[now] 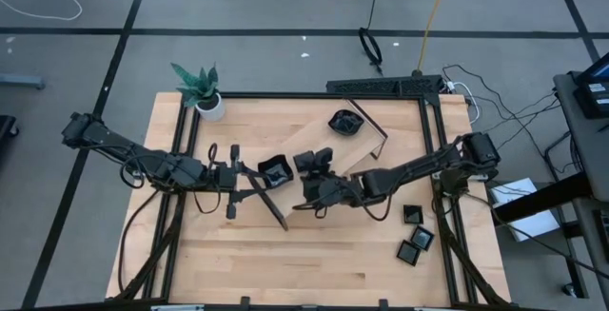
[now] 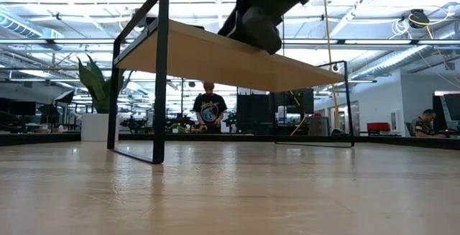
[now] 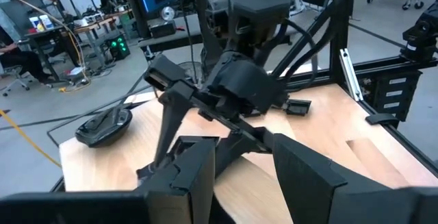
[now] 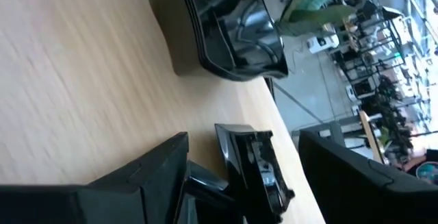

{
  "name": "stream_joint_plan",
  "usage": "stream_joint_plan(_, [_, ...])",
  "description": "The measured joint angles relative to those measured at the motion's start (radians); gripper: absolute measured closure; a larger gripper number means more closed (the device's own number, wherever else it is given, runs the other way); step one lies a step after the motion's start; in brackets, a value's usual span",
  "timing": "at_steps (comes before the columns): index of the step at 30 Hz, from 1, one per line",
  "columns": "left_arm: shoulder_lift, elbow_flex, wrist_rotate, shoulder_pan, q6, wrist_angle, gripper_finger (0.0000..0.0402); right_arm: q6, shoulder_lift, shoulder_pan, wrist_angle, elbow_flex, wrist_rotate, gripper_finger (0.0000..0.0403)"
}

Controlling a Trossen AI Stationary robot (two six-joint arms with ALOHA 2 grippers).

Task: Pick & Place Mini shaped plates
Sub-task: Stack the square plate on top of the other square plate

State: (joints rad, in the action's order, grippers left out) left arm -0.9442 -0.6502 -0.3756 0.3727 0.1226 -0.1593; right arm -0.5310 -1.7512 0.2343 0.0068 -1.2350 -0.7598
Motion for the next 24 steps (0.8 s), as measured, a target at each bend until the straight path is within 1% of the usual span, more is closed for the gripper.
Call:
stream_joint_plan(4, [0.0,0.0,0.0,0.0,0.0,0.0,0.025,0.025,0.0,-0.013,-0.017,0.0,-0.001,0.0144])
stream_joint_plan(8, [0.0,0.0,0.0,0.0,0.0,0.0,0.025,0.021,0.0,-0.014,-0.038,0.0,0.0,0.017])
stream_joint_plan(15, [0.0,0.0,0.0,0.0,0.0,-0.001,0.025,0.022,-0.002,-0.014,-0.045,0.001,0.002,0.0234])
stream_joint_plan(24, [0.0,0.0,0.0,0.0,0.0,-0.001,0.025,0.021,-0.004,-0.015,-0.05,0.003,0.002,0.0327])
